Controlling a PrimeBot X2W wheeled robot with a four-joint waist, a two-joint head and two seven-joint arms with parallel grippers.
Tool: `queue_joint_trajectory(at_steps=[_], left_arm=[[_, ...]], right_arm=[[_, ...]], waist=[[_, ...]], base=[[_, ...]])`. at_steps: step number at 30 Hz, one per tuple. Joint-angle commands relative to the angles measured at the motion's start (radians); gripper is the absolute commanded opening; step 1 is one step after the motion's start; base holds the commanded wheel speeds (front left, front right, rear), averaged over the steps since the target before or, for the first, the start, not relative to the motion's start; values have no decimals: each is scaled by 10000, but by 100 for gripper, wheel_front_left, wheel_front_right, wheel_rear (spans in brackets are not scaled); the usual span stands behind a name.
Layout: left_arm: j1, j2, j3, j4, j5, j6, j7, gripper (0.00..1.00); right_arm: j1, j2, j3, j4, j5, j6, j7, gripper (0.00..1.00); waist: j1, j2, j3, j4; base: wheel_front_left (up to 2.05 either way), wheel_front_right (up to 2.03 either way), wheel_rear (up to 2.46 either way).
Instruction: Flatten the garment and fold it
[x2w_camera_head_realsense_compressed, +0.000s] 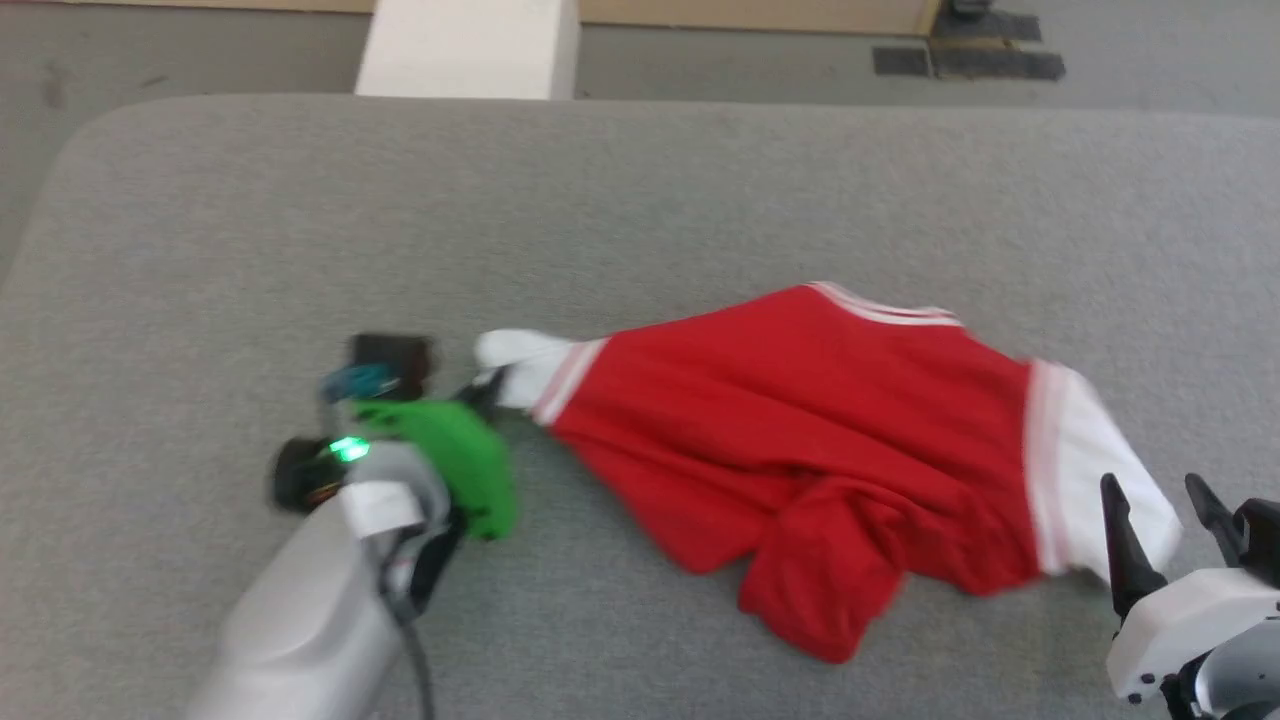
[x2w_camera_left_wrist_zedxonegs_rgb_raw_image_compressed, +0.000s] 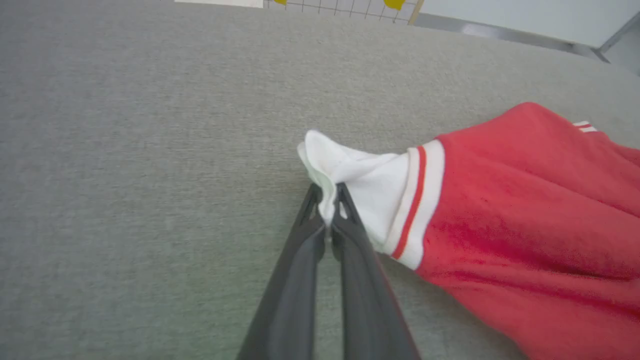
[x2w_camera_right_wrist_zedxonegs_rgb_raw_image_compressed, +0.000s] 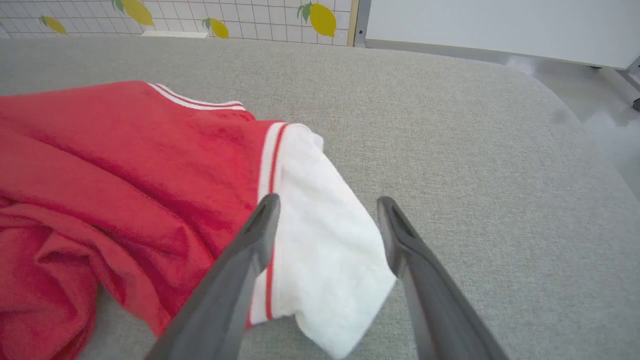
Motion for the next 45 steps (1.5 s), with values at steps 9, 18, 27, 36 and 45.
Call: queue_joint_trajectory(at_steps=[9, 18, 27, 36, 45], left_arm=[[3076, 1095, 947, -2104, -367, 1391, -1174, 16], [3490, 785, 1204, -3752, 1372, 2027, -3149, 100], [5124, -201, 1972, -5697, 3951, 1270, -3172, 100], [5225, -990, 2161, -5532, 4718, 342, -3174, 100], [5504, -1366, 2784, -5038, 4961, -141, -3174, 100]], right_arm=[[517, 101, 325, 184, 8, -15, 416, 100], [422, -305, 1005, 122, 128, -15, 622, 100], [-772, -2024, 3303, 1505, 929, -15, 3624, 100], [-1835, -2724, 4400, 3293, 1204, -15, 4322, 100], [-1317, -3203, 4746, 3635, 1807, -15, 4456, 0]], waist=[[0, 0, -1099, 1475], [0, 0, -1328, 1969], [0, 0, -1286, 2581], [0, 0, -952, 3166], [0, 0, -1445, 2901]], base=[[0, 0, 0], [0, 0, 0], [0, 0, 0], [0, 0, 0], [0, 0, 0]])
